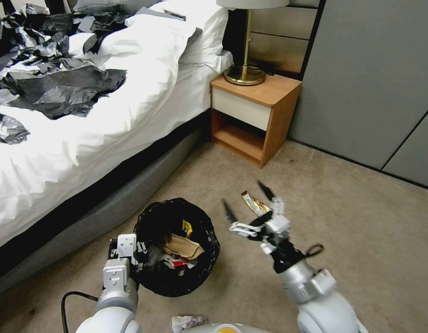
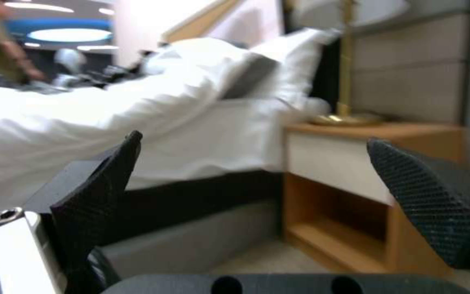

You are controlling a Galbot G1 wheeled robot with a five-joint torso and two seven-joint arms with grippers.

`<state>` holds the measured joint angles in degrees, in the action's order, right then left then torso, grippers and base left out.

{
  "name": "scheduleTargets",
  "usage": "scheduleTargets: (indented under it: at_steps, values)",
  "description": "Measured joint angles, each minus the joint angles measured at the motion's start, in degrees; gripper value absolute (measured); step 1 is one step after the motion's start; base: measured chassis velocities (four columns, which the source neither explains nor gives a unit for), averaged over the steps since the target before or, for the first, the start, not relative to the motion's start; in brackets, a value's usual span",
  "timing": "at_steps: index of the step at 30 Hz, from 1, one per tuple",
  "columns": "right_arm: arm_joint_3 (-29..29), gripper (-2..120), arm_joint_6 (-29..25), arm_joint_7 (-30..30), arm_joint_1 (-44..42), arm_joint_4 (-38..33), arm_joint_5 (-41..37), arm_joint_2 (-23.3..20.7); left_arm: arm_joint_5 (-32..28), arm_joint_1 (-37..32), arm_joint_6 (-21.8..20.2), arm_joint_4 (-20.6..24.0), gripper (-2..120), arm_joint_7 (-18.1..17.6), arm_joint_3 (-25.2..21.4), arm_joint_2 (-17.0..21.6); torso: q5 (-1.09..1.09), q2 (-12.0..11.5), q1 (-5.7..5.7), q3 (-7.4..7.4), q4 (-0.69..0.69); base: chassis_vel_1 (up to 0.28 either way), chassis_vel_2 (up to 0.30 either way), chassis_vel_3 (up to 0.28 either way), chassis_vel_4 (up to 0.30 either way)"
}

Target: Pick up the trash bin, then pick up the garbage from the floor and place it into the trash bin.

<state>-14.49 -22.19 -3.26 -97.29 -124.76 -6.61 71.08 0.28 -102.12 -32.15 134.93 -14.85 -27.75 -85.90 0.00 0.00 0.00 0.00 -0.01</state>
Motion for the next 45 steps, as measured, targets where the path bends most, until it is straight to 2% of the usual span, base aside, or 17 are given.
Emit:
scheduleTargets:
  at_steps: [6, 11, 32, 45]
  values:
    - [-3.4, 100, -5.2, -0.9, -3.1, 4.1, 1.5, 4.3, -0.1, -0.2, 0.0, 0.0, 1, 0.0, 0.0, 0.1, 0.0, 0.0, 0.0, 0.0, 0.02, 0.0, 0.0, 0.0, 0.0]
    - [-6.1, 100, -6.9, -1.1, -3.8, 6.0, 2.2, 5.5, -0.1, -0.2, 0.0, 0.1, 1, -0.1, 0.1, 0.1, 0.01, 0.0, 0.0, 0.0, 0.01, 0.0, 0.0, 0.0, 0.0]
    - [-9.3, 100, -7.1, -0.8, -1.9, 7.1, 0.5, 5.5, -0.1, 0.2, -0.1, -0.2, 1, -0.3, 0.2, 0.2, 0.0, 0.0, -0.01, 0.0, 0.01, -0.013, 0.016, 0.015, -0.014]
    - [-9.8, 100, -7.4, 0.5, -1.7, 7.4, 0.4, 5.5, -0.1, 0.3, -0.1, -0.2, 1, -0.3, 0.2, 0.1, 0.0, 0.0, 0.0, 0.01, 0.01, -0.213, 0.205, 0.2, -0.2]
